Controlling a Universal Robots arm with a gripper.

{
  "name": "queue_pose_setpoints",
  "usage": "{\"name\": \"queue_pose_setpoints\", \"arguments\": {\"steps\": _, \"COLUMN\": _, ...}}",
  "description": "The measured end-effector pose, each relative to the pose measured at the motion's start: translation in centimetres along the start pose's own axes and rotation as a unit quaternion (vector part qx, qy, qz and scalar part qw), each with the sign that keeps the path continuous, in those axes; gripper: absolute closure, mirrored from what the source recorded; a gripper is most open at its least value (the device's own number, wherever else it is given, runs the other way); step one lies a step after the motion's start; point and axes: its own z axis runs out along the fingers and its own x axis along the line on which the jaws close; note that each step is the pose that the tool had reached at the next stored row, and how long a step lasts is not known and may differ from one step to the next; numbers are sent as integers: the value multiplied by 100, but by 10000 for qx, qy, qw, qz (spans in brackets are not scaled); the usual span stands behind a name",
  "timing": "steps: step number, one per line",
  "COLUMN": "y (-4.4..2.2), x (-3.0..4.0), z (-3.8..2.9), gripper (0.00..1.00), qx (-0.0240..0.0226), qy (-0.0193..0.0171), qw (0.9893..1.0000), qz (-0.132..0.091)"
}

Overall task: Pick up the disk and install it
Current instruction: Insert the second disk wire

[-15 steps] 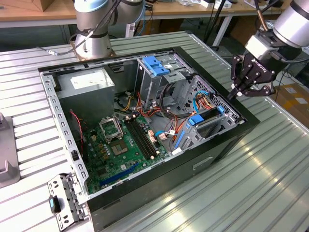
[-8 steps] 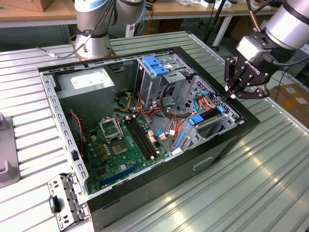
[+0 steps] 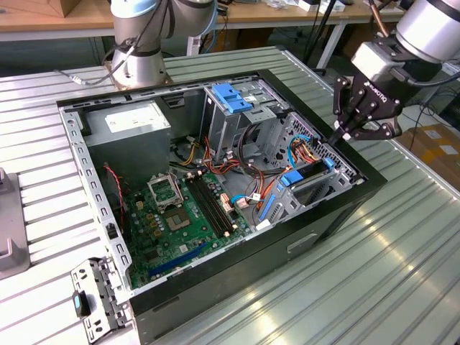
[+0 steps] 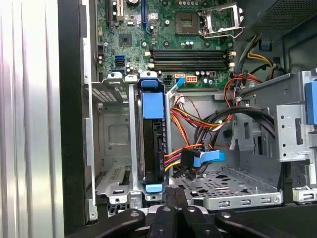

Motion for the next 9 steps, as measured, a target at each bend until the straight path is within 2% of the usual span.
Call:
{"name": "queue_pose_setpoints", "arguments": {"steps": 3, "y": 24, "x": -22, "z": -100, "gripper": 90, "qx": 6, "qy": -2, "qw": 10000, "qz": -1}}
{"name": "queue_pose_setpoints", "arguments": {"steps": 5, "y": 53, "x": -28, "z": -100, "gripper": 90, "qx": 9, "qy": -1, "qw": 10000, "qz": -1}}
{"name": "queue_pose_setpoints", "arguments": {"steps": 9, "y": 57, "x": -28, "z": -100, "gripper": 90, "qx": 9, "qy": -1, "qw": 10000, "qz": -1}}
